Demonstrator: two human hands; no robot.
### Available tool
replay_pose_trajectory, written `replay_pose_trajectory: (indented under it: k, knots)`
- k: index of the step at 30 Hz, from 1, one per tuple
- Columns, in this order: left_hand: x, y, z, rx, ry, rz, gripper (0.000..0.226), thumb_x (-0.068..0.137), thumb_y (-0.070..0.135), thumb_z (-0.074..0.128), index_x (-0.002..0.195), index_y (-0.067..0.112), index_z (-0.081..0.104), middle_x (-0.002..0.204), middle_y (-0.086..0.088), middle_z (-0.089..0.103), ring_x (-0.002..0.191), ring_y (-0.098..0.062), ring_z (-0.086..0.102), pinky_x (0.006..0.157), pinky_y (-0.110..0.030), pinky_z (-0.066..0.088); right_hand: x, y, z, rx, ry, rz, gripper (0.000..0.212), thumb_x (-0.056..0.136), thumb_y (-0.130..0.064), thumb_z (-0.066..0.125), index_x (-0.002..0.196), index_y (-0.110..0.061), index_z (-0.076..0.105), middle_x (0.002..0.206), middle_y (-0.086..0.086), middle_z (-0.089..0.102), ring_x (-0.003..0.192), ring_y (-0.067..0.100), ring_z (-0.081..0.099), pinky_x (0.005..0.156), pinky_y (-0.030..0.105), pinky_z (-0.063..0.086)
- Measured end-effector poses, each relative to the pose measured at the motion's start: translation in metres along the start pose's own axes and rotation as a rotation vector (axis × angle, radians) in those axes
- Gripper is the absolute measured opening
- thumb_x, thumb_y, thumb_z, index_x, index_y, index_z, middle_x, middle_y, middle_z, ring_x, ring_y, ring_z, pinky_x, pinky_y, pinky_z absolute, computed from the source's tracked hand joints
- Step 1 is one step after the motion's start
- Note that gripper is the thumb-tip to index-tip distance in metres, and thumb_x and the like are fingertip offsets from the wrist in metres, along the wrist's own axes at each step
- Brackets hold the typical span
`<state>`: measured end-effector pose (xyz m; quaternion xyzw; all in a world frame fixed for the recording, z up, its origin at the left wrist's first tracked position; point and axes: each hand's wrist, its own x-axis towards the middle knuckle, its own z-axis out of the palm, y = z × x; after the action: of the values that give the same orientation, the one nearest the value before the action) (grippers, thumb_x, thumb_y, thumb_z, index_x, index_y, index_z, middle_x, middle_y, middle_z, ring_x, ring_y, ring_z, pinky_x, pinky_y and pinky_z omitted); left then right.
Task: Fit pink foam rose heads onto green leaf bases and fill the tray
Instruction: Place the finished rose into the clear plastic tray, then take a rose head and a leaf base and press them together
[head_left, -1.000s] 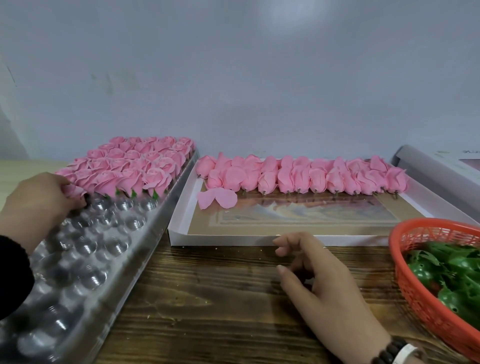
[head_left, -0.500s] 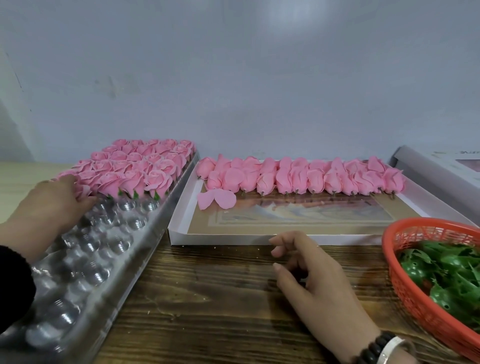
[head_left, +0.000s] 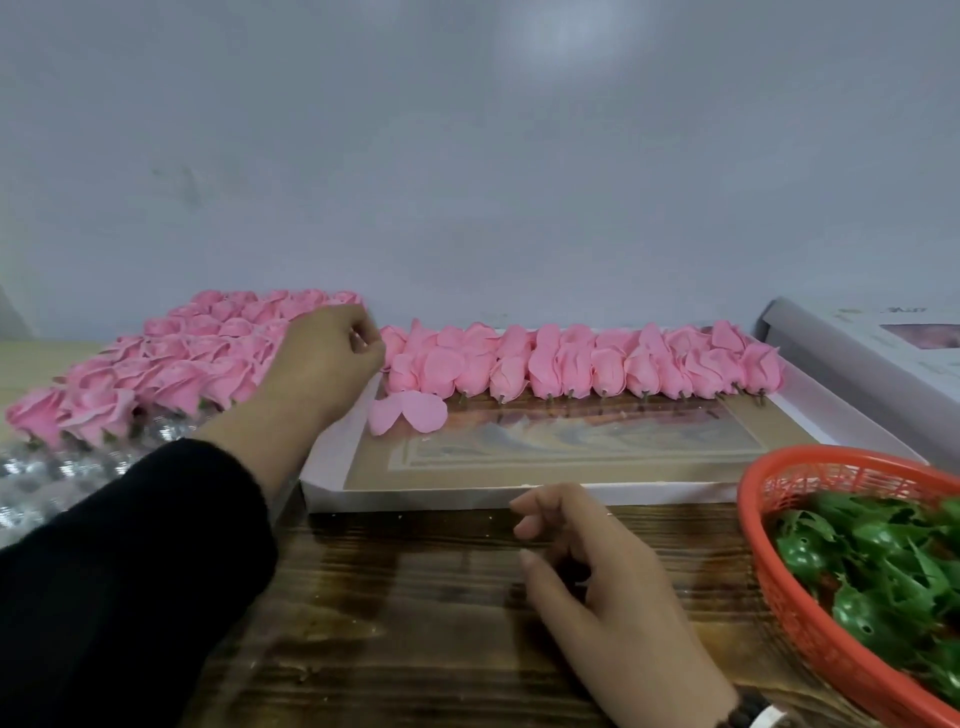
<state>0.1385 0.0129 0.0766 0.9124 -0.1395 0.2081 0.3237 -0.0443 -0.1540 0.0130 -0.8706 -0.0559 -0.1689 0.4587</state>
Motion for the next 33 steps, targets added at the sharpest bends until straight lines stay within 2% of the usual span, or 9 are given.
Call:
replay_pose_trajectory:
  k: [4, 10, 12, 15, 21, 25, 28, 31, 33]
  knots:
    - [0.013, -0.015, 0.040, 0.033, -0.067, -0.162, 0.005, 0.084, 0.007, 0.055, 0.082, 0.004, 0.058, 0.085, -0.014, 0.061, 0.083, -0.029, 0.057, 0.067, -0.030, 0.039, 0.001, 0.002, 0.000, 0.021, -0.008, 0.023, 0.036, 0.080, -0.009, 0.061, 0.089, -0.043, 0.053, 0.099, -0.021, 0.055, 0.075, 0.010, 0.054, 0.062, 0.009, 0.040]
    - [0.032, -0.020, 0.068, 0.067, -0.070, -0.218, 0.024, 0.085, 0.009, 0.052, 0.064, 0.014, 0.042, 0.065, -0.001, 0.045, 0.064, -0.022, 0.043, 0.058, -0.028, 0.031, 0.005, 0.006, 0.001, 0.064, 0.014, 0.051, 0.039, 0.070, -0.029, 0.052, 0.100, -0.052, 0.042, 0.105, -0.025, 0.053, 0.073, 0.005, 0.058, 0.065, 0.005, 0.041]
    - [0.040, -0.020, 0.074, 0.078, -0.125, -0.258, 0.007, 0.085, 0.011, 0.053, 0.080, 0.007, 0.048, 0.076, -0.007, 0.052, 0.070, -0.024, 0.047, 0.061, -0.028, 0.036, 0.006, 0.007, 0.001, 0.076, 0.019, 0.056, 0.041, 0.069, -0.029, 0.052, 0.101, -0.052, 0.041, 0.105, -0.025, 0.053, 0.069, 0.005, 0.058, 0.063, 0.006, 0.041]
    - [0.047, -0.024, 0.082, 0.143, -0.212, -0.270, 0.032, 0.085, 0.013, 0.053, 0.115, 0.002, 0.050, 0.099, -0.013, 0.057, 0.084, -0.027, 0.051, 0.069, -0.033, 0.041, 0.007, 0.009, 0.001, 0.083, 0.019, 0.058, 0.042, 0.068, -0.029, 0.052, 0.101, -0.052, 0.041, 0.105, -0.025, 0.053, 0.066, 0.005, 0.057, 0.061, 0.006, 0.041]
    - [0.043, -0.024, 0.084, 0.040, -0.070, -0.343, 0.035, 0.082, 0.005, 0.059, 0.115, -0.003, 0.049, 0.111, -0.022, 0.057, 0.099, -0.034, 0.053, 0.070, -0.031, 0.036, 0.007, 0.011, 0.001, 0.079, 0.019, 0.053, 0.042, 0.069, -0.030, 0.051, 0.102, -0.053, 0.039, 0.107, -0.026, 0.051, 0.068, 0.005, 0.057, 0.063, 0.005, 0.041]
    - [0.035, -0.011, 0.067, -0.288, 0.110, -0.355, 0.028, 0.081, 0.000, 0.058, 0.103, 0.007, 0.043, 0.088, -0.011, 0.049, 0.083, -0.024, 0.047, 0.057, -0.026, 0.033, 0.006, 0.011, 0.001, 0.097, 0.030, 0.050, 0.038, 0.070, -0.028, 0.051, 0.099, -0.052, 0.043, 0.103, -0.024, 0.053, 0.070, 0.008, 0.056, 0.065, 0.007, 0.041]
    - [0.017, 0.010, 0.048, -0.689, 0.144, -0.375, 0.030, 0.082, -0.004, 0.057, 0.103, 0.010, 0.041, 0.087, -0.011, 0.051, 0.071, -0.023, 0.051, 0.061, -0.031, 0.044, 0.004, 0.011, 0.000, 0.104, 0.030, 0.032, 0.035, 0.074, -0.023, 0.057, 0.096, -0.049, 0.049, 0.098, -0.020, 0.056, 0.071, 0.011, 0.057, 0.065, 0.011, 0.044]
    - [-0.016, 0.036, 0.024, -1.218, 0.002, -0.573, 0.015, 0.089, -0.001, 0.052, 0.102, 0.005, 0.051, 0.085, -0.010, 0.054, 0.061, -0.013, 0.047, 0.053, -0.020, 0.043, 0.002, 0.013, 0.002, 0.120, 0.064, 0.022, 0.034, 0.080, -0.009, 0.062, 0.089, -0.041, 0.057, 0.088, -0.013, 0.061, 0.073, 0.009, 0.058, 0.062, 0.011, 0.041]
    - [-0.044, 0.049, 0.011, -1.523, -0.134, -0.715, 0.010, 0.089, 0.004, 0.051, 0.097, 0.004, 0.057, 0.083, -0.009, 0.055, 0.071, -0.017, 0.050, 0.073, -0.022, 0.045, 0.001, 0.012, 0.002, 0.137, 0.099, 0.004, 0.033, 0.080, -0.006, 0.062, 0.086, -0.038, 0.058, 0.084, -0.013, 0.062, 0.072, 0.009, 0.058, 0.060, 0.010, 0.040]
